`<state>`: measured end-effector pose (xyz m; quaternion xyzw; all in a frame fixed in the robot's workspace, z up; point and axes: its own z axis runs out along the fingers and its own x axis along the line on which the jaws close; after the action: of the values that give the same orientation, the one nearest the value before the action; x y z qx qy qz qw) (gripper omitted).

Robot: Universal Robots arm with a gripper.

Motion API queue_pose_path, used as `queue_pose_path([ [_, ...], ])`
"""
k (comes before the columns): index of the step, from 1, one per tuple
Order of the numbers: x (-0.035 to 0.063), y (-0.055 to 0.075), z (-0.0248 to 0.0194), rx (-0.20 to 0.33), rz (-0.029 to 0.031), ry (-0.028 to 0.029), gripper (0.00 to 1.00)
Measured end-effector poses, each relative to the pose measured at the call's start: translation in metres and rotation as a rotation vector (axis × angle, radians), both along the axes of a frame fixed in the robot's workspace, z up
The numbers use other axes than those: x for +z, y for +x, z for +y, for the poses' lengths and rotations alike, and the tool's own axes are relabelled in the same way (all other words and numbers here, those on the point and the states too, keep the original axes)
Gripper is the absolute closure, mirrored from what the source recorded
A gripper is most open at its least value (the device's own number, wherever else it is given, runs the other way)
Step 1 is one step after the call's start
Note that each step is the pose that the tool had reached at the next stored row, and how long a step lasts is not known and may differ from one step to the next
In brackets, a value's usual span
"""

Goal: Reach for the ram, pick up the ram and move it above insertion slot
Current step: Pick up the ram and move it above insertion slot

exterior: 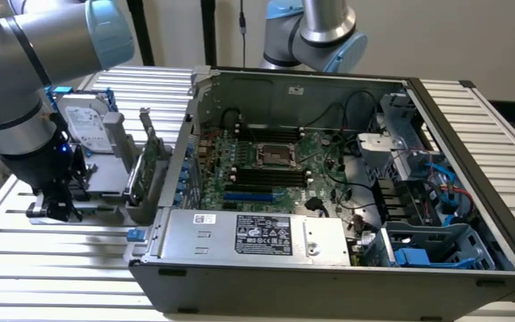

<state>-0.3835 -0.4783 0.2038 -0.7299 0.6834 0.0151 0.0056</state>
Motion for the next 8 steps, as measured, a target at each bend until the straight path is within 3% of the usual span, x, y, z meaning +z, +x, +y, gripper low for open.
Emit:
queue_pose_path([
  [8,-0.0012,0.0009,0.0000,0.004,-0.0001,0.0001,0.54],
])
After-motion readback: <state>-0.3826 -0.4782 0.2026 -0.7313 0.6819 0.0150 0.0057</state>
